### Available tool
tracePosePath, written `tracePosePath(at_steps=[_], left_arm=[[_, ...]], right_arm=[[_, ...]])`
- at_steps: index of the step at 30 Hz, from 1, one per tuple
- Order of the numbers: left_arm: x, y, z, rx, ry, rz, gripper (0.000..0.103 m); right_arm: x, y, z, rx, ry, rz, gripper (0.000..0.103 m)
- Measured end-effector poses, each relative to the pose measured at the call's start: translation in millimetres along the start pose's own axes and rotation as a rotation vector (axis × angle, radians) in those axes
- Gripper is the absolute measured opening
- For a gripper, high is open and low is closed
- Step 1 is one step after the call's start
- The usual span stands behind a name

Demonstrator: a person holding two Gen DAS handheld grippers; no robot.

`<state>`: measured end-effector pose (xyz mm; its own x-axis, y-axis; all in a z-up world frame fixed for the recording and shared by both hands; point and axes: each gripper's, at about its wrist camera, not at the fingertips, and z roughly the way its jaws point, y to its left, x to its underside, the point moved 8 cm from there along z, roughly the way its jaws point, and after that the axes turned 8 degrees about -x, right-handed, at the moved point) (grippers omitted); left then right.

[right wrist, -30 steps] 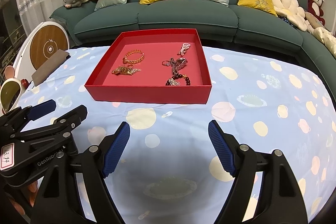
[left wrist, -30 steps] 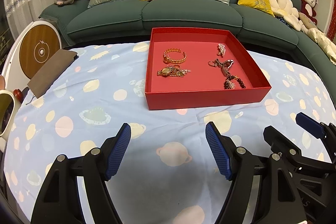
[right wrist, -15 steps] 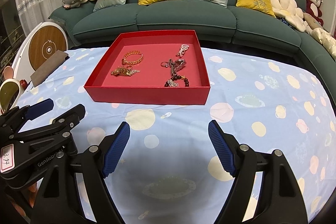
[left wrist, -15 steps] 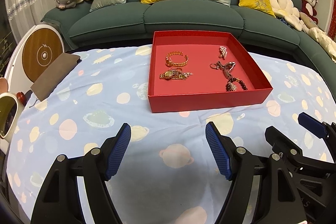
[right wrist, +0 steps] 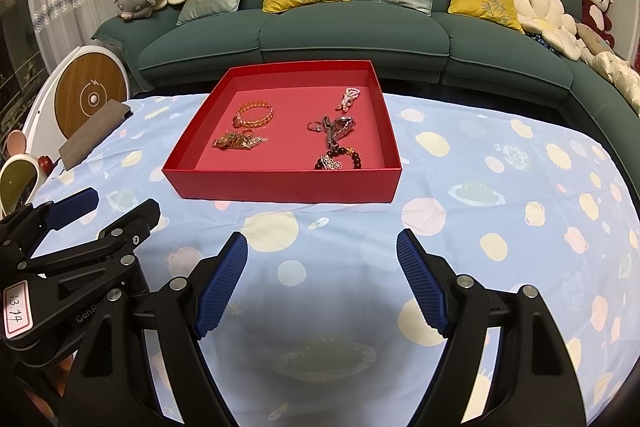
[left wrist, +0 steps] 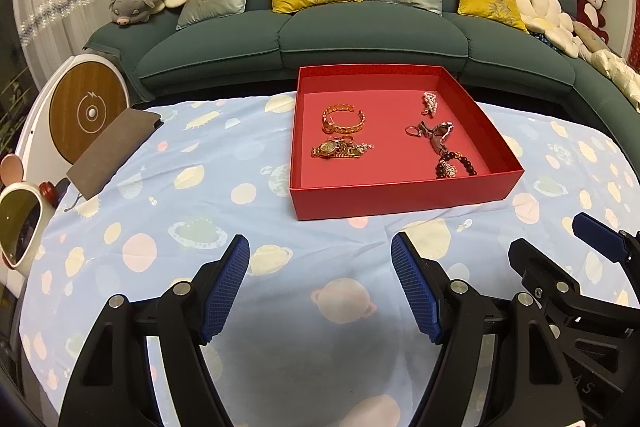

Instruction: Organize jewelry

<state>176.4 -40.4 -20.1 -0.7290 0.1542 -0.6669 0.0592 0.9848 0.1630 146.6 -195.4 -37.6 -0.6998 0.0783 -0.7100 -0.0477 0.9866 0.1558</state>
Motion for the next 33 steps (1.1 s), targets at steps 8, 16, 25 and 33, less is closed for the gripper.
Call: tracePosePath(at_steps=[8,16,25,33], left_arm=[[-0.1,3.9,-1.1,-0.018,-0.002,-0.018,0.071],[-0.9,5.0,-3.1,-0.021,-0.018,-0.018,0.07],[0.0,5.2,-1.3,-0.016,-0.007,-0.027,0.07],[0.0,6.1,-2.2,-0.025,-0.014,-0.029,0.069]], right_arm=[[0.1,1.5,-0.5,0.002,-0.003,-0.001,0.075],[-1.7,2.1,-2.0,0.003,-0.008,0.002,0.075],[-3.2,4.9,-4.1,0.001,-0.014,0.0,0.075],[-2.5,6.2,-3.5,0.002,-0.014,0.001,0.075]])
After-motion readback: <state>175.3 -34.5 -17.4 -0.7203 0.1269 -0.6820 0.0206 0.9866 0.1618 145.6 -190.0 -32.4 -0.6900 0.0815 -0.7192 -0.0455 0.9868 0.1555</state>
